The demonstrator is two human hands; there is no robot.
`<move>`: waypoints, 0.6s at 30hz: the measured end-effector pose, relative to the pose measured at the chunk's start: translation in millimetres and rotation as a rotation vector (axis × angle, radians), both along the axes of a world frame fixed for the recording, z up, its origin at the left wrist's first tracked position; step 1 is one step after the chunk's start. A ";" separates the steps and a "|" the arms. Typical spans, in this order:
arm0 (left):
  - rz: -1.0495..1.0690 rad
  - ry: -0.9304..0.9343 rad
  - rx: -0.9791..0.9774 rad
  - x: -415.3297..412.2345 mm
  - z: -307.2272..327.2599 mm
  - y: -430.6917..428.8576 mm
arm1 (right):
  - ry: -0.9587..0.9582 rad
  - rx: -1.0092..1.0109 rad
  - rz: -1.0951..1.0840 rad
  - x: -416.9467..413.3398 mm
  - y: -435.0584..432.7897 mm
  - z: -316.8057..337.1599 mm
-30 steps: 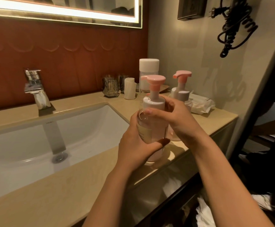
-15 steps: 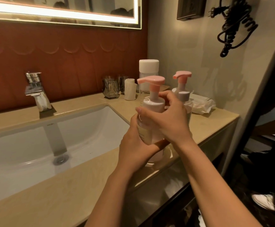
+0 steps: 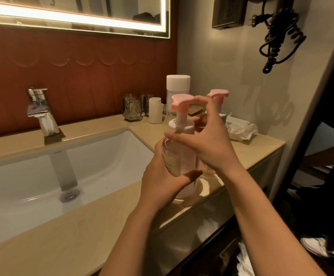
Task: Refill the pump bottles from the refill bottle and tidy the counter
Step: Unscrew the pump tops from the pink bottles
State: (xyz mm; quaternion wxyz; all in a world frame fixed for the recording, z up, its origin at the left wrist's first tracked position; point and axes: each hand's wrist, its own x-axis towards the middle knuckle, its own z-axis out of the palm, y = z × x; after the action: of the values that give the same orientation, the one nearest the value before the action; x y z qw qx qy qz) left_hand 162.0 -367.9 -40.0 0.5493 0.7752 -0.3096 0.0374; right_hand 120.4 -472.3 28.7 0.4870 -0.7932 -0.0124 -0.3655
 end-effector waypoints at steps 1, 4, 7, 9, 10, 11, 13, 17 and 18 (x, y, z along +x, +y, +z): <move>-0.002 0.003 -0.005 0.2 0.0 0.6 | -0.013 -0.025 0.005 -1.3 -0.6 1.9; -0.006 0.001 0.006 -1.5 0.8 1.2 | -0.032 -0.058 0.032 -5.6 -4.1 10.9; 0.000 -0.018 0.004 -0.3 -1.2 2.1 | -0.071 -0.084 0.030 -7.0 -7.1 27.1; -0.001 -0.031 0.001 0.7 -2.5 3.0 | -0.096 -0.106 0.034 -5.7 -8.6 41.1; -0.003 -0.032 -0.001 1.0 -2.9 2.9 | -0.108 -0.114 0.036 -4.8 -9.3 48.3; -0.002 -0.032 0.000 0.9 -3.0 3.0 | -0.118 -0.121 0.035 -3.5 -9.9 55.7; 0.005 -0.036 0.007 0.5 -3.2 3.3 | -0.134 -0.125 0.024 0.2 -11.9 70.2; 0.015 -0.044 0.013 1.7 -2.7 2.9 | -0.131 -0.133 -0.026 9.5 -21.2 97.8; 0.016 -0.044 0.016 2.0 -2.9 2.7 | -0.123 -0.138 -0.038 11.7 -24.7 103.2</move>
State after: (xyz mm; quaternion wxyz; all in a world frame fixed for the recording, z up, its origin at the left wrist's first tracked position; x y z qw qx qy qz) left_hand 164.0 -365.2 -42.9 0.5358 0.7811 -0.3157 0.0564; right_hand 132.1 -496.9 131.9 0.4227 -0.8008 -0.0525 -0.4210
